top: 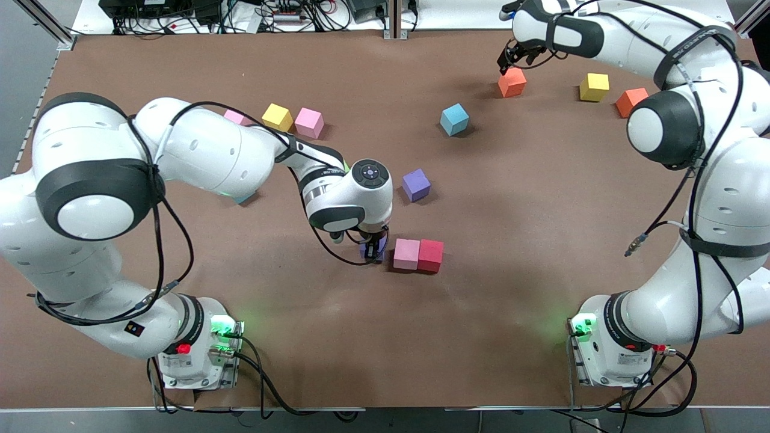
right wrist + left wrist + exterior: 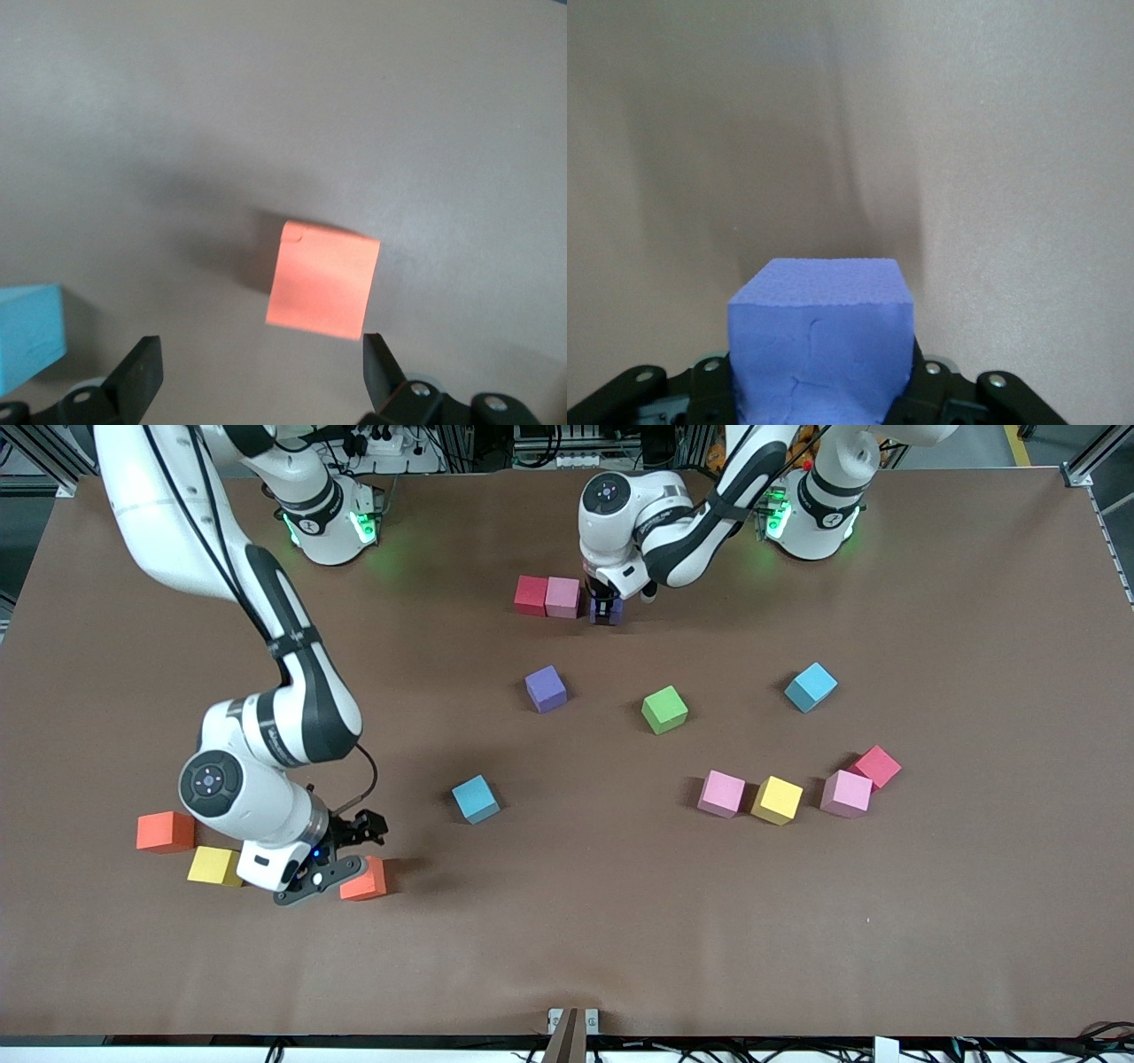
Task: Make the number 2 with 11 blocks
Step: 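Grasp the orange cube with the right gripper while the left gripper carries blue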
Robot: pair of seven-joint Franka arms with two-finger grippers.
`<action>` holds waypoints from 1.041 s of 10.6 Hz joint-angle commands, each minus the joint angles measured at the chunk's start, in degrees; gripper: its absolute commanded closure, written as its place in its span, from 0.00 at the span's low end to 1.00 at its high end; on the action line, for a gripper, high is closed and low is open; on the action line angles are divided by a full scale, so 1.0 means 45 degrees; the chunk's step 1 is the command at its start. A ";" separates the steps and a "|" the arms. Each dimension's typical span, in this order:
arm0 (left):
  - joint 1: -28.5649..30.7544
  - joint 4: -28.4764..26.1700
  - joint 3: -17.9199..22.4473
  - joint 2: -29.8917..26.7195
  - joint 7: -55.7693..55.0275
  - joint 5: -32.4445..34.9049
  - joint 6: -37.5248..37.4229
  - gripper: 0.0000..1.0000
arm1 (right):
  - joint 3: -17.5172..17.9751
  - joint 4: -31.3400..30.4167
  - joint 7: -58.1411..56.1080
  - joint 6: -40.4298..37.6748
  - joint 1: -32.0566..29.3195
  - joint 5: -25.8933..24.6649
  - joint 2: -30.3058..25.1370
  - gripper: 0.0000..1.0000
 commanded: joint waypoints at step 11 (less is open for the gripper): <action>-0.0517 0.0275 -0.0148 0.0239 -0.4434 0.0922 0.0192 0.39 | -0.0068 0.0563 0.3054 0.1269 0.0000 -0.0686 0.1510 0.00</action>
